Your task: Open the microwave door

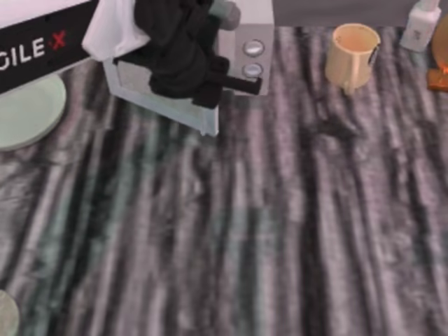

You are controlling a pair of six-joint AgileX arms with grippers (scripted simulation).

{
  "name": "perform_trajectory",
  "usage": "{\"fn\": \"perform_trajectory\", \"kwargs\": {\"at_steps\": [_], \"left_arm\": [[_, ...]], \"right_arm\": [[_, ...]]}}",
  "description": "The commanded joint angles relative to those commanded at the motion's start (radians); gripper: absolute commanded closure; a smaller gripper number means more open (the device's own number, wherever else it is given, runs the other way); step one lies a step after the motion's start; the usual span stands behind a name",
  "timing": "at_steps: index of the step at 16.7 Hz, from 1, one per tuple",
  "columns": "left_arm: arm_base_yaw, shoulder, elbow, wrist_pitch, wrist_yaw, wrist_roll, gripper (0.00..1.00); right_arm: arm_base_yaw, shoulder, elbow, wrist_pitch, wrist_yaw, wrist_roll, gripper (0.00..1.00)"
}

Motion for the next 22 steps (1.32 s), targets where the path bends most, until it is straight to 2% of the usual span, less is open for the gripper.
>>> {"fn": "perform_trajectory", "kwargs": {"at_steps": [22], "left_arm": [[0.003, -0.011, -0.014, 0.006, 0.009, 0.015, 1.0]], "right_arm": [[0.0, 0.0, 0.0, 0.0, 0.0, 0.0, 0.0]]}}
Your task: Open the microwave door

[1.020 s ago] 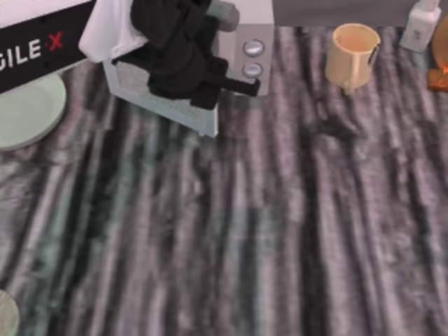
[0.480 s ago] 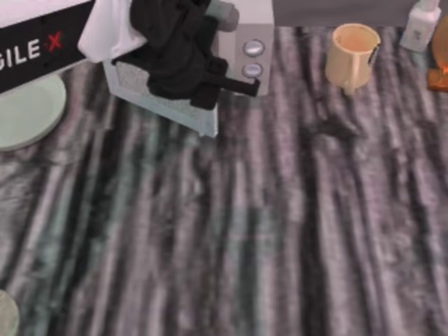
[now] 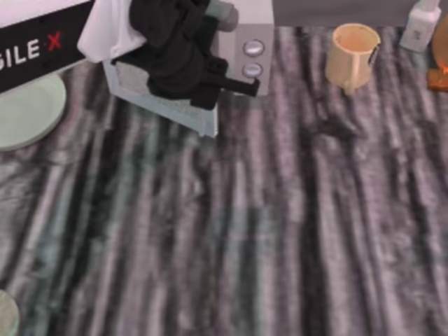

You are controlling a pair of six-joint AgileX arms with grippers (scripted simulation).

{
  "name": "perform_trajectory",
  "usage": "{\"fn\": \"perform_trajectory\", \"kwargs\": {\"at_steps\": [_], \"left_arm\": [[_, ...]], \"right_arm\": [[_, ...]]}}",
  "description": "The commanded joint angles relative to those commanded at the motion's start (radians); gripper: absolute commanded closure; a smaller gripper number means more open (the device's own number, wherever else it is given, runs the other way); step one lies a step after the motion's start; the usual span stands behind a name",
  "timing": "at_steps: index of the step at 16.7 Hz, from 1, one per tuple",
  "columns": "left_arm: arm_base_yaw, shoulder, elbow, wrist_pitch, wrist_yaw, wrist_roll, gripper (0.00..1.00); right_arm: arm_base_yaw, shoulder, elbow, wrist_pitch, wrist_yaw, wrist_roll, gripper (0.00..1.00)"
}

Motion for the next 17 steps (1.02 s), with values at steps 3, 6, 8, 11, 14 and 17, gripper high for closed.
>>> {"fn": "perform_trajectory", "kwargs": {"at_steps": [3, 6, 8, 11, 14, 17], "left_arm": [[0.0, 0.0, 0.0, 0.0, 0.0, 0.0, 1.0], [-0.005, 0.0, -0.004, 0.002, 0.008, -0.001, 1.0], [0.005, -0.019, -0.026, 0.01, 0.023, 0.029, 1.0], [0.026, -0.055, -0.084, 0.02, 0.058, 0.098, 1.0], [0.036, -0.079, -0.105, 0.031, 0.076, 0.13, 1.0], [0.036, -0.079, -0.105, 0.031, 0.076, 0.13, 1.0]], "right_arm": [[0.0, 0.0, 0.0, 0.0, 0.0, 0.0, 0.0], [0.0, 0.0, 0.0, 0.0, 0.0, 0.0, 0.0], [0.0, 0.0, 0.0, 0.0, 0.0, 0.0, 0.0], [0.0, 0.0, 0.0, 0.0, 0.0, 0.0, 0.0], [0.0, 0.0, 0.0, 0.0, 0.0, 0.0, 0.0], [0.0, 0.0, 0.0, 0.0, 0.0, 0.0, 0.0]]}}
